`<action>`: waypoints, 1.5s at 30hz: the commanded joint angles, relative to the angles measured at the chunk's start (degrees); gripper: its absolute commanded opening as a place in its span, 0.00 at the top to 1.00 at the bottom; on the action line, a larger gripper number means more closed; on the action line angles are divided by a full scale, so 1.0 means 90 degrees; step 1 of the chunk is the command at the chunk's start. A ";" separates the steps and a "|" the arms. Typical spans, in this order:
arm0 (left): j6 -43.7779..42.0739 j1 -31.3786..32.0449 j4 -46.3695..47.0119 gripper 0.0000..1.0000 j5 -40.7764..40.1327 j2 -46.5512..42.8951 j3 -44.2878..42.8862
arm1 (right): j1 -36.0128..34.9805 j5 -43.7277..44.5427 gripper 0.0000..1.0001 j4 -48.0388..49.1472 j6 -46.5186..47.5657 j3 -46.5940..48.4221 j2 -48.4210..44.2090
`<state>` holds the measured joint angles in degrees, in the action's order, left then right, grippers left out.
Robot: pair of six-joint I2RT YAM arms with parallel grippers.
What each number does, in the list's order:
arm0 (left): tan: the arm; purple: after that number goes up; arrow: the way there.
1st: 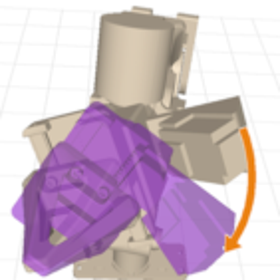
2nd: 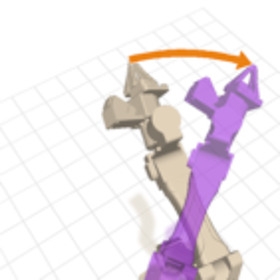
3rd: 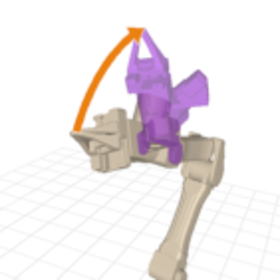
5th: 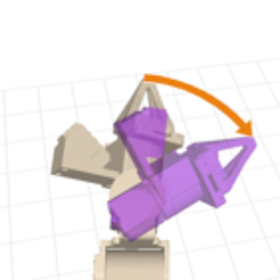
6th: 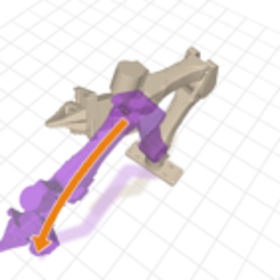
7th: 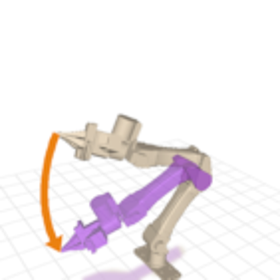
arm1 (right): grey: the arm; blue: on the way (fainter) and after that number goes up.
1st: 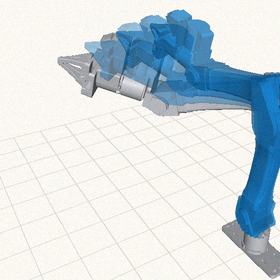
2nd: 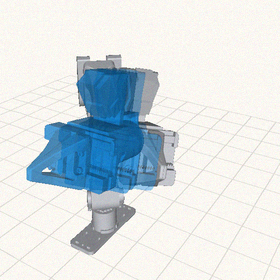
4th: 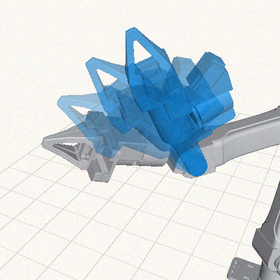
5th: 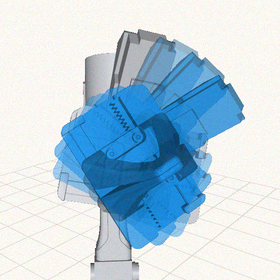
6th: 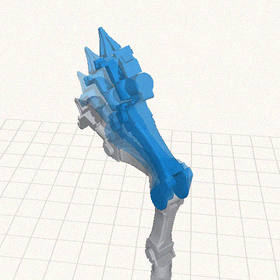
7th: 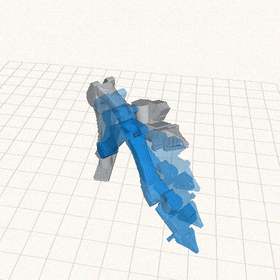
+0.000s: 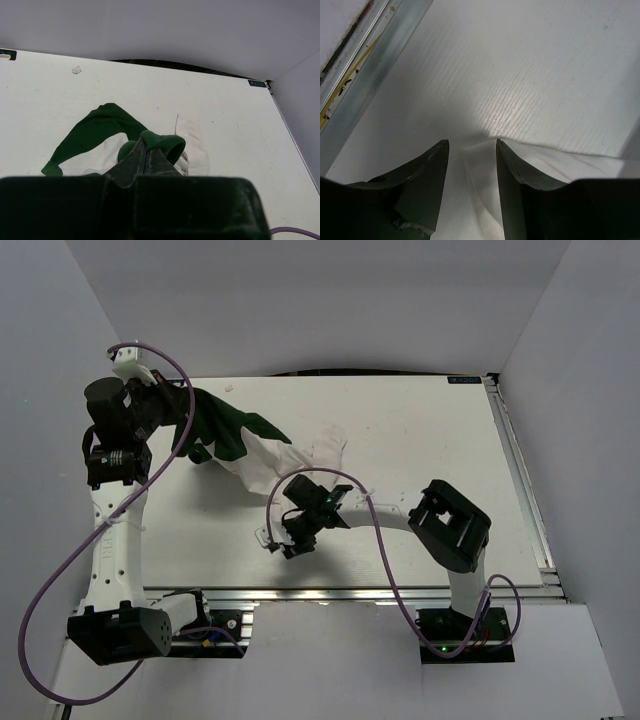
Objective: Fold and stack the t-shirts
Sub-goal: Flatten out the tshirt
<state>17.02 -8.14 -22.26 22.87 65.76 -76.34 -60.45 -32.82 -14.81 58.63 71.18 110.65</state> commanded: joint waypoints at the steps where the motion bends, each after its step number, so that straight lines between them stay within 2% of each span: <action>1: 0.0023 -0.0023 0.0159 1.00 -0.0002 -0.0295 0.0015 | -0.0012 0.0092 0.51 0.0093 -0.0011 -0.0135 0.0088; 8: 0.0053 -0.0023 0.0149 1.00 0.0007 -0.0334 0.0034 | -0.0012 0.0150 0.51 0.0082 0.0009 -0.0242 0.0156; 10: 0.0053 -0.0013 0.0149 1.00 -0.0002 -0.0343 0.0054 | -0.0022 0.0189 0.55 0.0093 -0.0040 -0.0223 0.0215; 14: 0.0053 -0.0023 0.0149 1.00 -0.0002 -0.0334 0.0074 | -0.0032 0.0384 0.68 0.0161 -0.0176 -0.0165 0.0332; 20: 0.0043 -0.0023 0.0149 1.00 0.0007 -0.0334 0.0083 | 0.0026 0.0425 0.97 0.0396 -0.0391 -0.0340 0.0118; 24: -0.0113 -0.0023 0.0061 1.00 -0.0061 -0.0295 0.0015 | 0.0465 -0.0083 1.00 -0.0004 -0.0654 -0.0195 -0.0942; 28: -0.0142 -0.0013 0.0139 1.00 -0.0110 -0.0246 -0.0034 | 0.1497 -0.0581 1.00 -0.0696 -0.0840 0.0284 -0.1902; 34: -0.0016 -0.0023 0.0335 1.00 0.0056 -0.0041 -0.0385 | 0.3012 -0.1119 1.00 -0.1050 -0.1250 0.0772 -0.2948; 39: 0.0082 -0.0023 0.0666 1.00 0.0271 0.0164 -0.0804 | 0.4155 -0.1100 1.00 -0.0299 -0.2031 0.1182 -0.3466; 45: 0.0062 -0.0023 0.0716 1.00 0.0261 0.0457 -0.1332 | 0.6107 -0.1177 1.00 0.0248 -0.2979 0.2276 -0.3136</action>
<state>17.15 -8.14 -18.61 24.51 69.89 -84.75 -11.81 -41.98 -17.50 38.04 86.19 81.45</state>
